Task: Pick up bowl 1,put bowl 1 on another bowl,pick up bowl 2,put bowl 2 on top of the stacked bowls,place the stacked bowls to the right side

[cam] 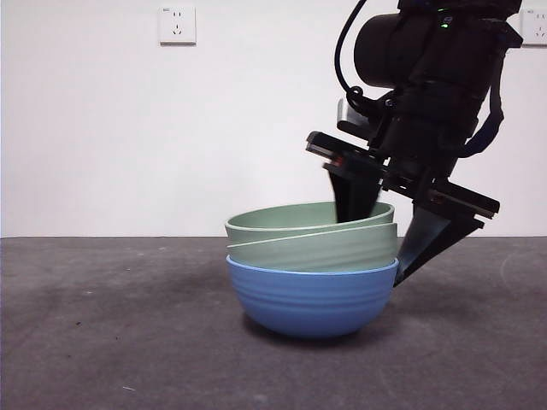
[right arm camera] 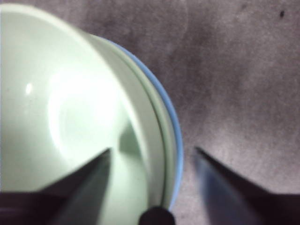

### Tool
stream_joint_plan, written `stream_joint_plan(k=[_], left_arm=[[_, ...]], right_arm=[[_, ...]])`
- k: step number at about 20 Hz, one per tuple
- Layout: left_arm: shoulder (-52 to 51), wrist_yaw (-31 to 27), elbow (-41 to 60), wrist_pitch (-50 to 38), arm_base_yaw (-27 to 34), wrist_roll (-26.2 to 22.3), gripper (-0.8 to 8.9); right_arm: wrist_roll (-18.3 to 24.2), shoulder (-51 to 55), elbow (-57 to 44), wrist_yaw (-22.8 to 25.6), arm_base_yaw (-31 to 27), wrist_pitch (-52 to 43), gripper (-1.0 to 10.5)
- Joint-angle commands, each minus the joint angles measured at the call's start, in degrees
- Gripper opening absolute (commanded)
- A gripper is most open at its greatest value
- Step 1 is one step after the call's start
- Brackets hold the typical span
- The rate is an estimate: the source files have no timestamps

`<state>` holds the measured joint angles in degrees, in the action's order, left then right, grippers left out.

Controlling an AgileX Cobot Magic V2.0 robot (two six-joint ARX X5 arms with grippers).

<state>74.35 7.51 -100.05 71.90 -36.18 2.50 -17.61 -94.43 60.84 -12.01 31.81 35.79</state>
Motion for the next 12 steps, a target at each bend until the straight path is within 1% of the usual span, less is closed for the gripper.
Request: stream_joint_plan(k=[1,2,5,12], left_arm=[[-0.02,-0.15,0.07,-0.11,-0.11,-0.83,2.57],[-0.02,-0.15,0.07,-0.09,-0.11,-0.83,2.57],[-0.02,-0.13,0.07,0.00,-0.13,-0.83,2.57],[-0.02,-0.13,0.07,0.20,-0.11,-1.03,2.57]], right_arm=[[-0.39,-0.52,-0.13,-0.09,0.07,1.29,1.4],[-0.33,-0.52,-0.13,-0.07,0.07,1.90,1.4],[-0.35,-0.52,-0.13,0.00,0.07,1.99,-0.2],[-0.33,0.11,-0.11,-0.04,0.04,0.15,-0.1]])
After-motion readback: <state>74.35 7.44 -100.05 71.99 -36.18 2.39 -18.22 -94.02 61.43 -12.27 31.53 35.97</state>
